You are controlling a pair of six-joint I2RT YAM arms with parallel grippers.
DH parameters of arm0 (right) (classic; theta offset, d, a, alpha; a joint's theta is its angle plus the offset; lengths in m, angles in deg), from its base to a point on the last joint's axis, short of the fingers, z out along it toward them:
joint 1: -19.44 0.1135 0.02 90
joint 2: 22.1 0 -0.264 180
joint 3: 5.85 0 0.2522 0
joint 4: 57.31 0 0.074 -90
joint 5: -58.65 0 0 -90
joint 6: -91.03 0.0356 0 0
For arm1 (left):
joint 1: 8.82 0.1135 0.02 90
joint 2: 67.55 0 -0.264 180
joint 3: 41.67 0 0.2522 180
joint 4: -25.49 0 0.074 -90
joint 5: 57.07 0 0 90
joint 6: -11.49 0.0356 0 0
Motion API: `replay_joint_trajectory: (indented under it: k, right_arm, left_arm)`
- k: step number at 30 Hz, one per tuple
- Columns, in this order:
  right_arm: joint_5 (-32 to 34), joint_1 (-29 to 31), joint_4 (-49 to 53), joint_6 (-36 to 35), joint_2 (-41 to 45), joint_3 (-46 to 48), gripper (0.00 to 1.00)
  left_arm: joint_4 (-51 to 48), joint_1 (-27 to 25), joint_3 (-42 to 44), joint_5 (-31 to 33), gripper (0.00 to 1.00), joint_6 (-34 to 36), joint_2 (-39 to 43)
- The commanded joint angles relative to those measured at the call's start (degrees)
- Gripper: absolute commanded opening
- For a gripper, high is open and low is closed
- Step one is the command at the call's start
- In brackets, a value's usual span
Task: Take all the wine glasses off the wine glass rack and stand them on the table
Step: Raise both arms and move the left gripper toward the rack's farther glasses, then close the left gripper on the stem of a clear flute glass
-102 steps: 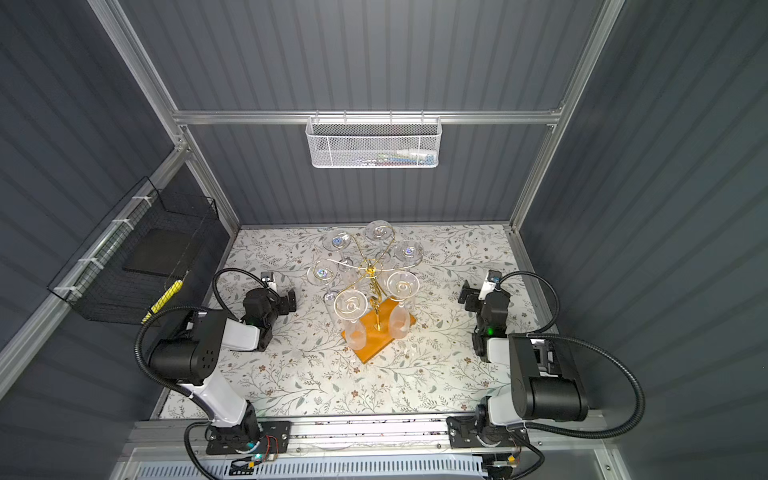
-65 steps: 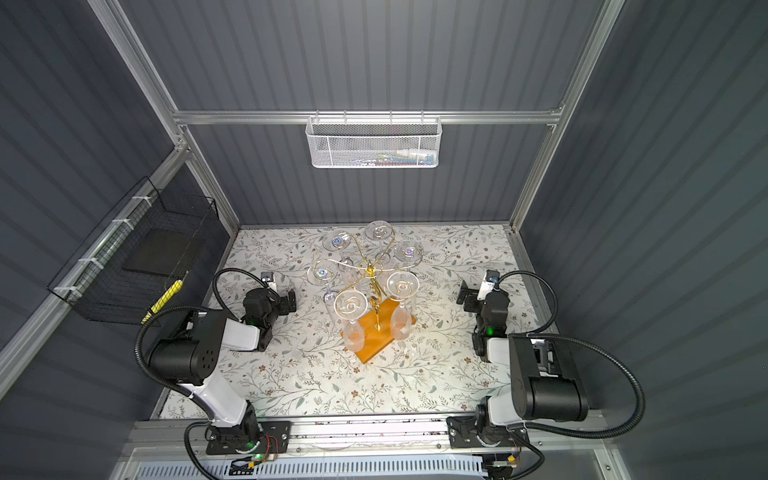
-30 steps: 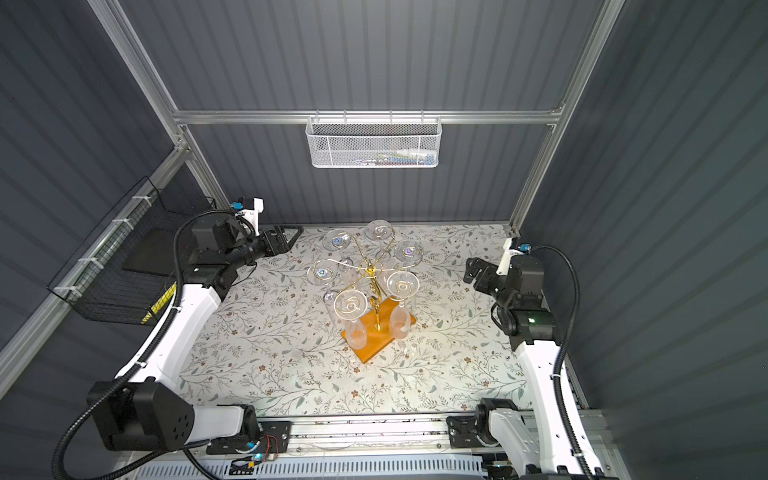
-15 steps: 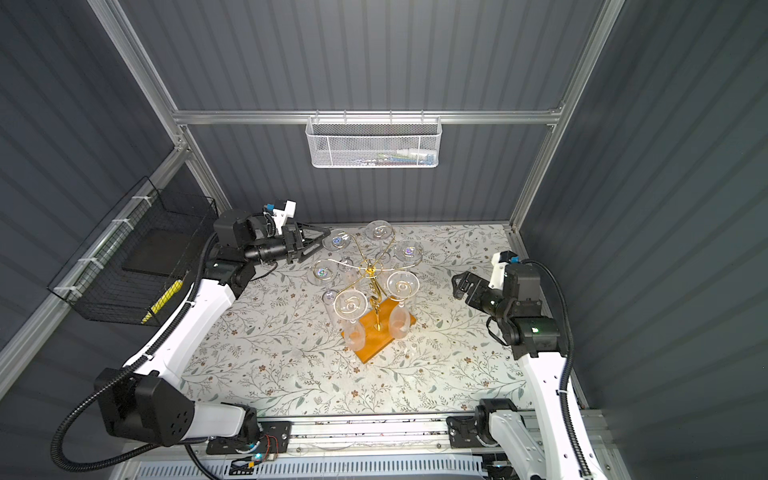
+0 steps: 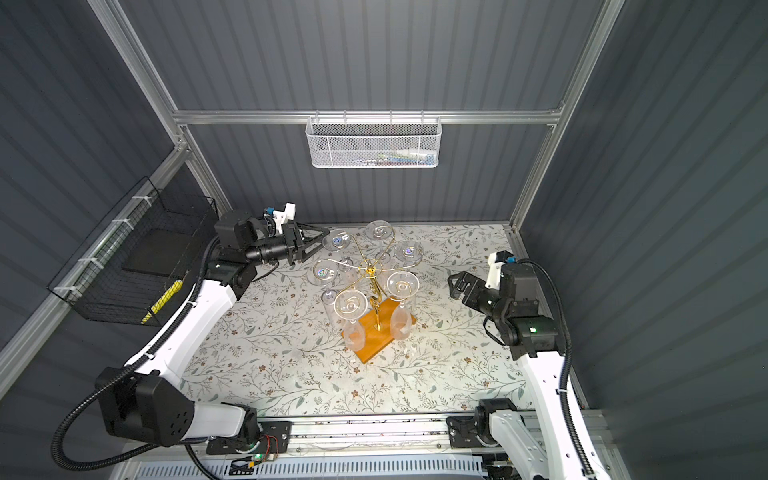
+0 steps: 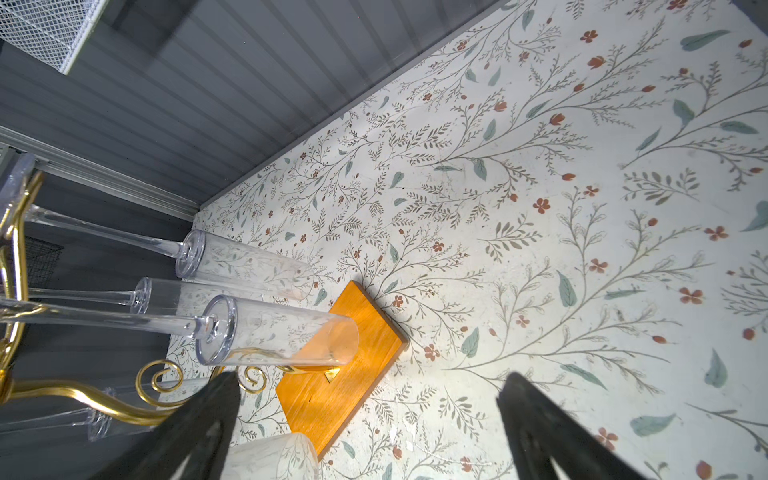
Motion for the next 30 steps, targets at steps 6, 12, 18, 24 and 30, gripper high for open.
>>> replay_joint_trajectory:
  k: [6, 12, 18, 24, 30]
  right_arm:
    - [-0.19, 0.68, 0.34, 0.15, 0.43, 0.71, 0.99]
    - [-0.18, 0.93, 0.31, 0.24, 0.35, 0.68, 0.99]
    - [-0.45, 1.06, 0.88, 0.23, 0.34, 0.77, 0.99]
    - [0.23, 1.18, 1.4, 0.31, 1.19, 1.02, 0.99]
    - [0.75, 1.25, 1.76, 0.85, 1.57, 1.3, 0.99]
  left_arm:
    - [-1.82, 0.05, -1.2, -0.42, 0.41, 0.5, -0.62]
    - [-1.35, 0.05, -0.8, -0.68, 0.35, 0.6, -0.63]
    - [1.39, 0.05, -0.1, -2.16, 0.34, -1.33, -1.74]
    - [1.7, 0.05, 0.17, -2.4, 0.25, -1.36, -1.66]
    - [2.07, 0.05, 0.96, -2.49, 0.19, -1.55, -1.45]
